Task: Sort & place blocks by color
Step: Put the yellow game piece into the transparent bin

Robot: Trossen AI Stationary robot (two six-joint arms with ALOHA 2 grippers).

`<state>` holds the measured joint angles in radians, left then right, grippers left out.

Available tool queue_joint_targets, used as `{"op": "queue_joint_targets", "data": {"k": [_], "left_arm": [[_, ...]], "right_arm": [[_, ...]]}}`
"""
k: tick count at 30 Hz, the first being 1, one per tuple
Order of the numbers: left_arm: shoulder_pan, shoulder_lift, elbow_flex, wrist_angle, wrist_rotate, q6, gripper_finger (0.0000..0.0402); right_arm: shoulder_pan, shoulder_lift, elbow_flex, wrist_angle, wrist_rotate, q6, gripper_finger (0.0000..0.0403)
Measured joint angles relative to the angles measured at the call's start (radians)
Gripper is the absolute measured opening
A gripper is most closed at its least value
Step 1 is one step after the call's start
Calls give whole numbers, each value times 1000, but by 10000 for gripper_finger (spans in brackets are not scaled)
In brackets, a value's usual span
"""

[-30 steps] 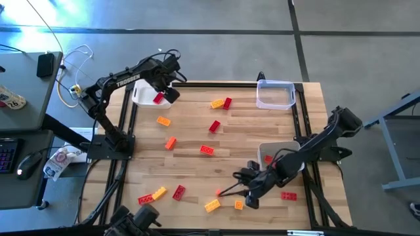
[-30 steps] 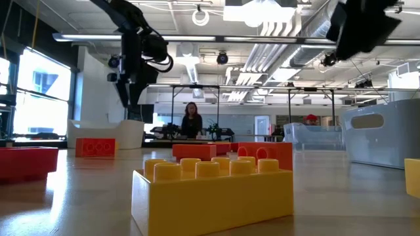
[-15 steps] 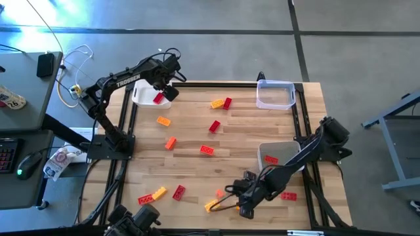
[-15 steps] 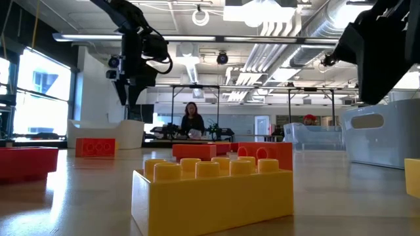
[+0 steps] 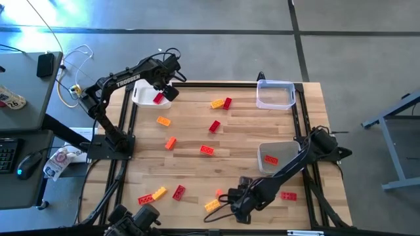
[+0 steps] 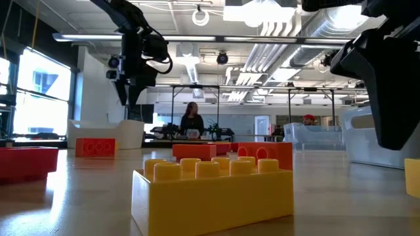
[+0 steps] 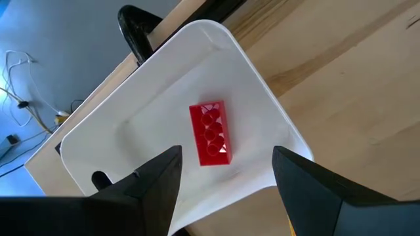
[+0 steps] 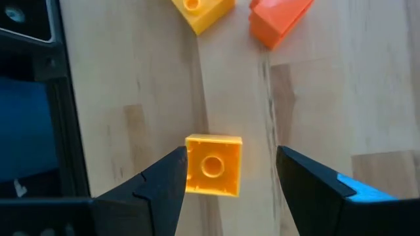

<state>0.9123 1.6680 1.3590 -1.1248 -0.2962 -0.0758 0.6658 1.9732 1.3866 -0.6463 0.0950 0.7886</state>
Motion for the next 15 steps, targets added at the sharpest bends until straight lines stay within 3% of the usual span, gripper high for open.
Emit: {"op": "queue_joint_targets", "data": {"k": [15], "left_arm": [[-2,0,0,1,1,0,223]], "right_arm": [[26,36,0,19,-6,77,220]]}}
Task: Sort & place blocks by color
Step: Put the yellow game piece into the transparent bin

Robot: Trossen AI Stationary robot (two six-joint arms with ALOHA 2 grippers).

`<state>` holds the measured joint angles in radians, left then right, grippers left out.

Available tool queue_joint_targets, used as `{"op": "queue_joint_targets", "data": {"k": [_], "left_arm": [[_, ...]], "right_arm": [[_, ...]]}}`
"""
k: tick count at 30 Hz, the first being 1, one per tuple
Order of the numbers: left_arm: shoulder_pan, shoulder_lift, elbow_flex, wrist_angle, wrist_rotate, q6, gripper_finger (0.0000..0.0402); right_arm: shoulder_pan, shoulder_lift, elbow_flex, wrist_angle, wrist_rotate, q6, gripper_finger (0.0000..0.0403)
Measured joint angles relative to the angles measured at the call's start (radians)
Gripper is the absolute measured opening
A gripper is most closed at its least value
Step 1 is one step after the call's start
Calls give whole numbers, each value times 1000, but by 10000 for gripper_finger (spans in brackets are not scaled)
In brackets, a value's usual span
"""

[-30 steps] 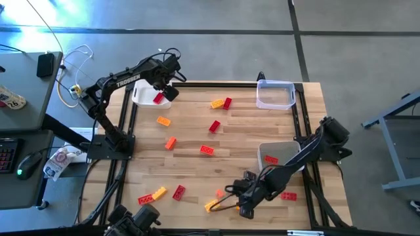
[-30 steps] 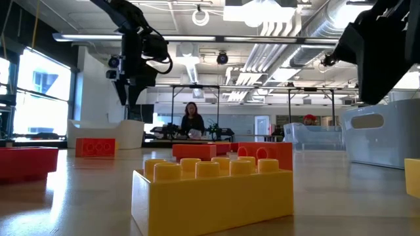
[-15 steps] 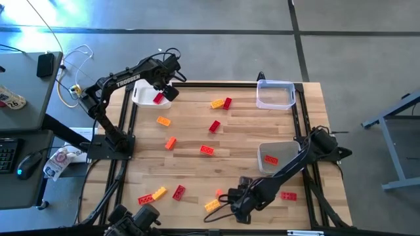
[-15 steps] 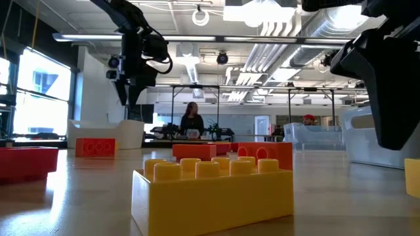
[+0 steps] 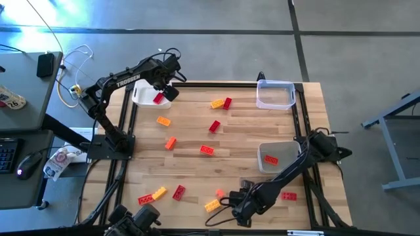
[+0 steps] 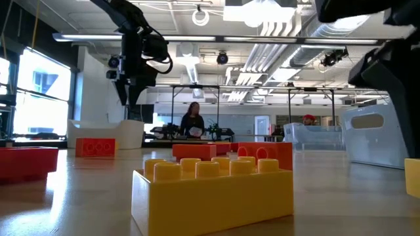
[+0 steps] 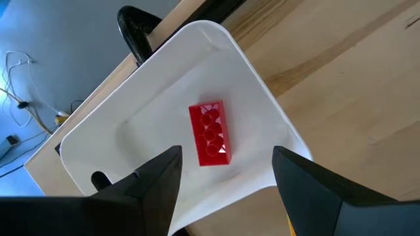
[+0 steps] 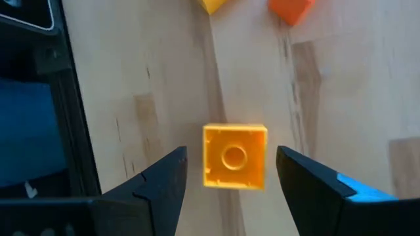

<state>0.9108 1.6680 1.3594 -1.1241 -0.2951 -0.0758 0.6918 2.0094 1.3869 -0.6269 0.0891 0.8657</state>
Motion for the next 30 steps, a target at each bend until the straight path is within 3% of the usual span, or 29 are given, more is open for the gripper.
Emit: {"op": "queue_joint_targets", "data": {"k": [10,17,30], "left_arm": [[-2,0,0,0,-1,0,223],[-3,0,0,0,1,0,223],[-3,0,0,2,3,-1,223]], "right_arm": [[4,42,0,-4,16,32,214],[2,42,2,-31,45,32,111],[-90,-16,-3,-145,159,-111,109]]}}
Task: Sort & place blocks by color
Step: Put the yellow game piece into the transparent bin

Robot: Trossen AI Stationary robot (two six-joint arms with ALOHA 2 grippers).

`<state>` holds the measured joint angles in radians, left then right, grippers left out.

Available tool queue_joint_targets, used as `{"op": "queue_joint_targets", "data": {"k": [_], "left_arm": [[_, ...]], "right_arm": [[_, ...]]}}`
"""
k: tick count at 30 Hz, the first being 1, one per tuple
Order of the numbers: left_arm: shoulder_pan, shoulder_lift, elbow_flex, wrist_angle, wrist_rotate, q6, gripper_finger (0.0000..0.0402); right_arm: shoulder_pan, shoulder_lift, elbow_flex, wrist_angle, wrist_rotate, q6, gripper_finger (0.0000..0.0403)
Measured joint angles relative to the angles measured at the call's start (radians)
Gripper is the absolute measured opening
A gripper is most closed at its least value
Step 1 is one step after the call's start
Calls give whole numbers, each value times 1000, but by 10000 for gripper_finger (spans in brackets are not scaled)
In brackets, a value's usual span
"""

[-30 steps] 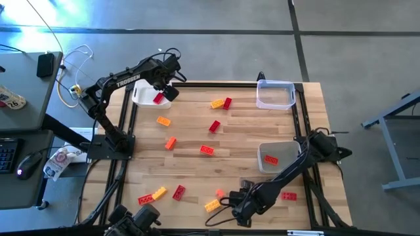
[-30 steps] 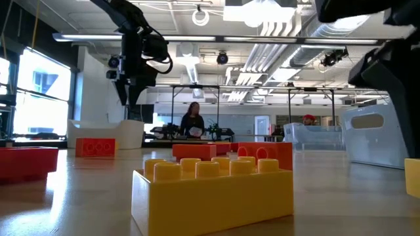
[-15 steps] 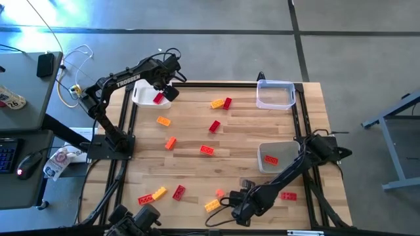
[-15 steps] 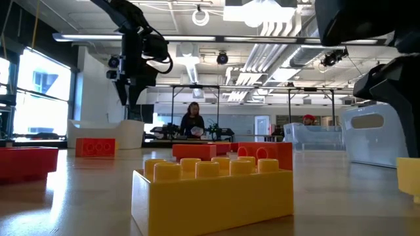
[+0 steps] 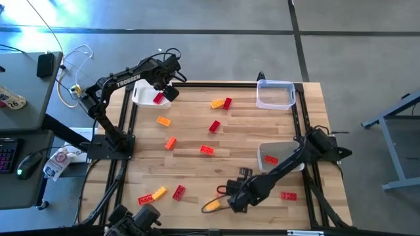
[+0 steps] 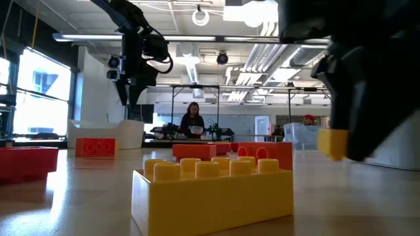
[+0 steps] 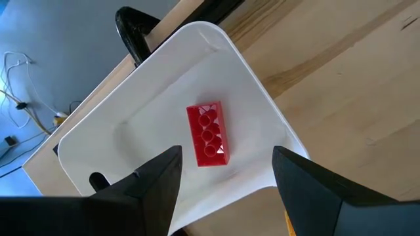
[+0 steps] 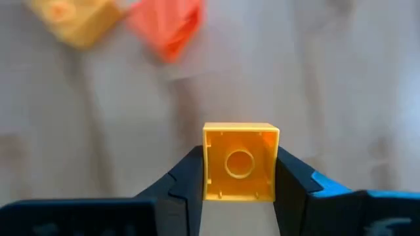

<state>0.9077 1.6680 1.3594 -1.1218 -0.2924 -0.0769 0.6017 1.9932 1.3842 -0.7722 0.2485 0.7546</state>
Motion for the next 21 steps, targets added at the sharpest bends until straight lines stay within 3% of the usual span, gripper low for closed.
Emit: {"op": "queue_joint_targets", "data": {"k": [11,21], "left_arm": [[0,0,0,64,-5,1,223],[0,0,0,79,-9,1,223]], "right_arm": [[-189,-118,0,-191,190,-192,109],[-427,-196,1,-387,314,-302,109]]}}
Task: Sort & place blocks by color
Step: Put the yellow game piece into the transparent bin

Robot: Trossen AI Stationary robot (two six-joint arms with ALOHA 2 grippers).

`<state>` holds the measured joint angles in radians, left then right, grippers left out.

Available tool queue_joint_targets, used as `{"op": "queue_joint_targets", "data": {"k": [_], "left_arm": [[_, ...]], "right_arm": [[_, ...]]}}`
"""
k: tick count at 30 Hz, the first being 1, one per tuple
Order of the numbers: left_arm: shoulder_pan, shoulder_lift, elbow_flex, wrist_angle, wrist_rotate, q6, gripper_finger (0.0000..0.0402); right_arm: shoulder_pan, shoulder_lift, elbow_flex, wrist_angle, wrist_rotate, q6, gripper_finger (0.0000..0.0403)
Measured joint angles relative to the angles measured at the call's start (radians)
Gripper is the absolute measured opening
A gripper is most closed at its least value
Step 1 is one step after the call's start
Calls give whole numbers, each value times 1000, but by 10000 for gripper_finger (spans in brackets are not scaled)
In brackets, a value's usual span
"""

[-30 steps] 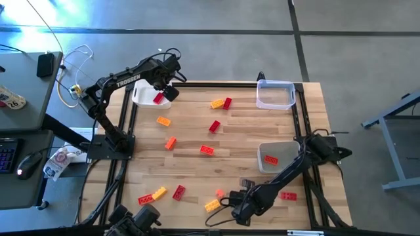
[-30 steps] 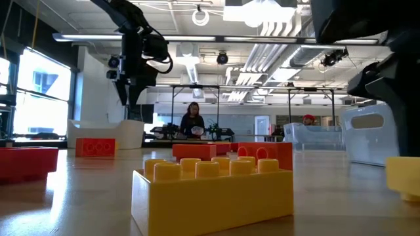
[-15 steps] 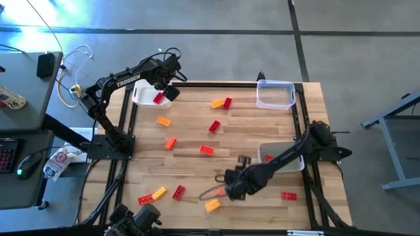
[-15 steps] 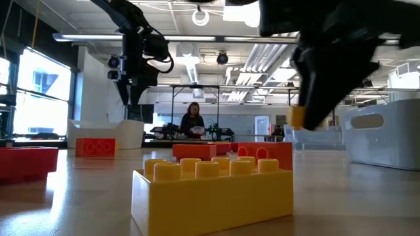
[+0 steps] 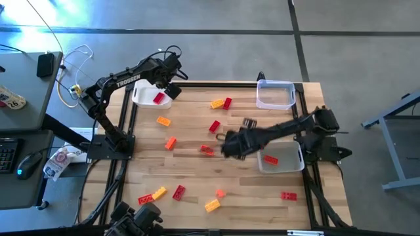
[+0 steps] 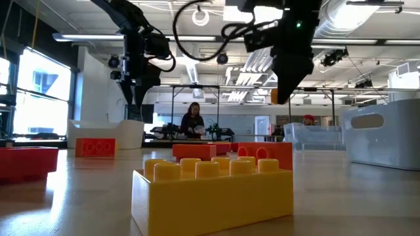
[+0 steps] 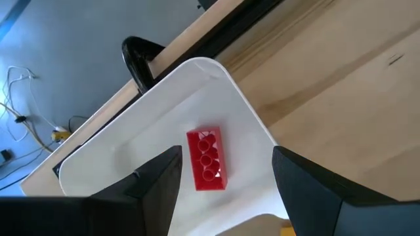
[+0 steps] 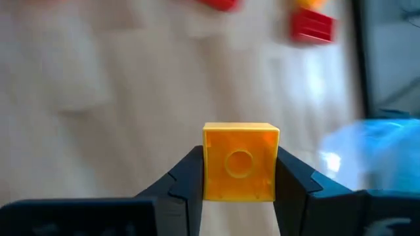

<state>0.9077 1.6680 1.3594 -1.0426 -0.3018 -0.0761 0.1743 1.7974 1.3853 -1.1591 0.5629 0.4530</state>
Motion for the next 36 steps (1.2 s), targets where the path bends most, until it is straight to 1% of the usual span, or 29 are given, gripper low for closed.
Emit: {"op": "queue_joint_targets", "data": {"k": [7,13,16,21,29,33,36], "left_arm": [[0,0,0,71,-1,0,223],[0,0,0,126,-3,0,223],[0,0,0,144,-2,-22,223],[-6,0,0,186,6,-26,223],[-27,0,0,179,22,-25,223],[-45,0,0,179,26,-26,223],[-61,0,0,179,26,-26,223]], "right_arm": [[-175,-13,0,-67,60,-97,109],[-307,-21,0,-79,115,-177,109],[-364,-35,0,-80,124,-224,109],[-461,-80,0,-64,168,-245,109],[-645,-147,0,-50,151,-227,109],[-742,-153,1,-46,51,-227,109],[-810,-153,-3,-24,-6,-240,109]]}}
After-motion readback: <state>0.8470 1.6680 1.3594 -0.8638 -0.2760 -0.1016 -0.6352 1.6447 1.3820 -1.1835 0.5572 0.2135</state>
